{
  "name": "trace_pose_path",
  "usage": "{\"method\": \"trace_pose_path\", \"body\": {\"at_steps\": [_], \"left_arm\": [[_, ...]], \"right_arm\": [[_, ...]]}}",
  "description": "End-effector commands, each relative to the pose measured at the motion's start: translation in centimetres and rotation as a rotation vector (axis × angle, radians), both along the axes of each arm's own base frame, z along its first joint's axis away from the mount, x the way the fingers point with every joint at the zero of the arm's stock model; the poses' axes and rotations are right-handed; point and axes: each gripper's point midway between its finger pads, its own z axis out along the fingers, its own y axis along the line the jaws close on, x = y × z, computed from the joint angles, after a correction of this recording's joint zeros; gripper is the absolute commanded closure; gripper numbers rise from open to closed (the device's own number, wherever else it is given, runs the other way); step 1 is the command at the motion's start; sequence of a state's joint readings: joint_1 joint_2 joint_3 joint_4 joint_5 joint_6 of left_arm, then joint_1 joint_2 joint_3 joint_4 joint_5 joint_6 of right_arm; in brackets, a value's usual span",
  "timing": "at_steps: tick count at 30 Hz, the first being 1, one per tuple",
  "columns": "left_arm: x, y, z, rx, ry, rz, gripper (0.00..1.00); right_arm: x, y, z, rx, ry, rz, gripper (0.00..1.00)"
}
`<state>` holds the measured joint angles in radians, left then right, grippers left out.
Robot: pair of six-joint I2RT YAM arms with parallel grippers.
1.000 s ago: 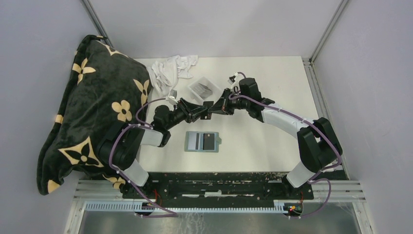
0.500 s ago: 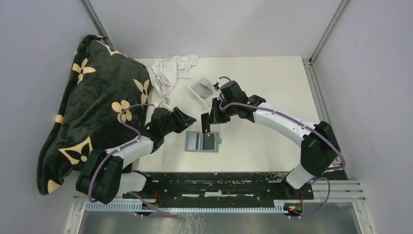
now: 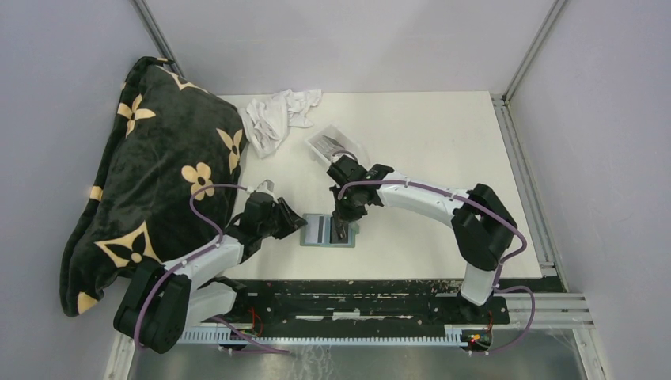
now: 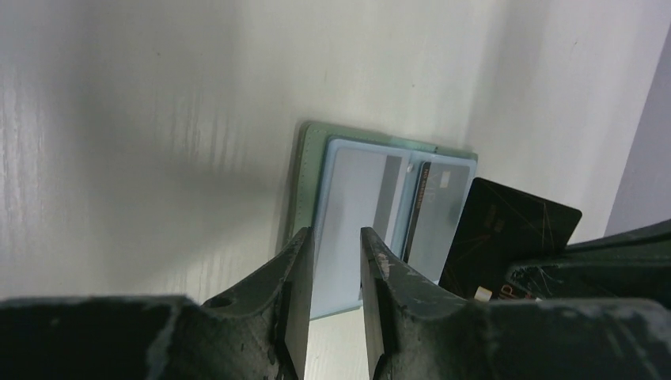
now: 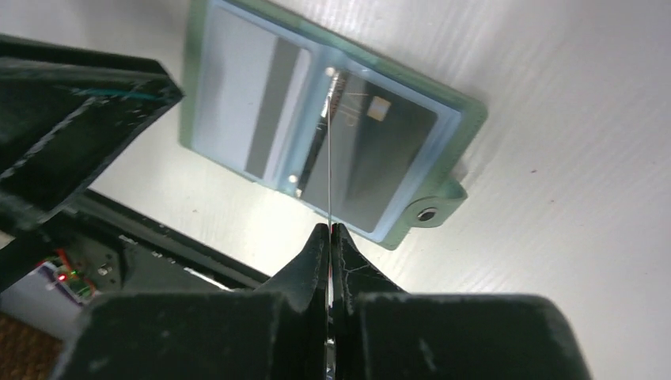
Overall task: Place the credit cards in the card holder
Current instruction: Pick up the credit card from the storage box, then turn over the card slot in the card holder.
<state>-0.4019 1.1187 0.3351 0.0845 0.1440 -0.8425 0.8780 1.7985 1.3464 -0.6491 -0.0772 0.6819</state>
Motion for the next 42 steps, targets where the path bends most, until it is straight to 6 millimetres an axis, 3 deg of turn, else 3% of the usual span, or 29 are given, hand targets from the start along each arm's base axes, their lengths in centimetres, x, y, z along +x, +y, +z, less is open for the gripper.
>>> {"method": "trace_pose_path", "body": {"at_steps": [1,17,34,42], "left_arm": [[-0.5,0.5,-0.9,0.034,0.008,0.005,0.66],[-1.5,0.5,-3.3,0.026,0.091,0.030,0.68],[-1.7,0.6,-3.8,0.029,0.110,0.041,0.69],[-2.0,0.6,-4.2,0.036,0.119,0.037,0.70]], "right_arm": [[1.5,-0.6,0.2,-0.068,-0.062,-0.026,0.99],[1.9,-3.5,-0.2,-0.171,-0.083,-0.064,0.99],[1.4,-4.3,-1.6,-0.064,0.016,-0.153,0.99],[2.3,-5.0,0.5,-0.034,-0.024,-0.187,0.99]]}}
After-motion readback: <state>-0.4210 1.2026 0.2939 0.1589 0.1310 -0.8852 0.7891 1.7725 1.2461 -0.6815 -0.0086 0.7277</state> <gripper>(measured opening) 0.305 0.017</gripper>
